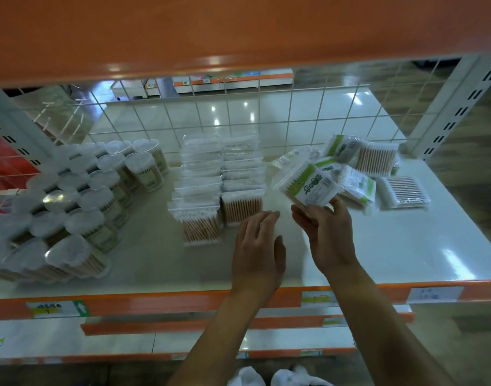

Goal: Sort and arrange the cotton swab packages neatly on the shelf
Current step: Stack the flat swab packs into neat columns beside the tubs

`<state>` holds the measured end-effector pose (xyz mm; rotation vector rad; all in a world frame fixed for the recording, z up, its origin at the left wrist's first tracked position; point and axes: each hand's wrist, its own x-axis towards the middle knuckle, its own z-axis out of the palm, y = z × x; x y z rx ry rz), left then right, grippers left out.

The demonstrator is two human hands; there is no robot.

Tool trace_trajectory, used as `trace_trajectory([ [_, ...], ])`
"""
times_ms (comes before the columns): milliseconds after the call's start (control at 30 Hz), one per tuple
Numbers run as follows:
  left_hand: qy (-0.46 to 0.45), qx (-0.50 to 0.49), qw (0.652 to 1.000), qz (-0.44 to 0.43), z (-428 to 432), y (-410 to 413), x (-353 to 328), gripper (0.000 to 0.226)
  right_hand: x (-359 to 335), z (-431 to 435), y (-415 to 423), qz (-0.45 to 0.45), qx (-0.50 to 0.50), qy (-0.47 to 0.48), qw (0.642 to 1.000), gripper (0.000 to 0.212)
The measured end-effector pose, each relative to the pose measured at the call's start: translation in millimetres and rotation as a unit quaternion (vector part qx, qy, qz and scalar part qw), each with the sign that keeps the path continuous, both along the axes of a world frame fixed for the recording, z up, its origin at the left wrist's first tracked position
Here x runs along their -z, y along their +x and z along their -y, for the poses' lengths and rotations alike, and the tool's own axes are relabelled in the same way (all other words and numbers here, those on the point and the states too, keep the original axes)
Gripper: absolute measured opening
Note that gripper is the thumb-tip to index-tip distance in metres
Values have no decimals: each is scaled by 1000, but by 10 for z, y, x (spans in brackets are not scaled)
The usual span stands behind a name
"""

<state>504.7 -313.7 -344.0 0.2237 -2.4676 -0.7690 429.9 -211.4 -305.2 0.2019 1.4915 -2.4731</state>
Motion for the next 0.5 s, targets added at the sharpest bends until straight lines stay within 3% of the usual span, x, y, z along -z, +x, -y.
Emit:
trace_trajectory([
  [133,40,1,999,-36,-63,6,-87,41,-6,2,101,-28,4,-23,999,39],
  [267,90,5,995,-49,-170,-17,-240,42,-10,12,150,-112,9,1,994,41],
  [500,324,44,943,-56,-234,-5,-585,46,10,15,162,-243,15,55,968,37],
])
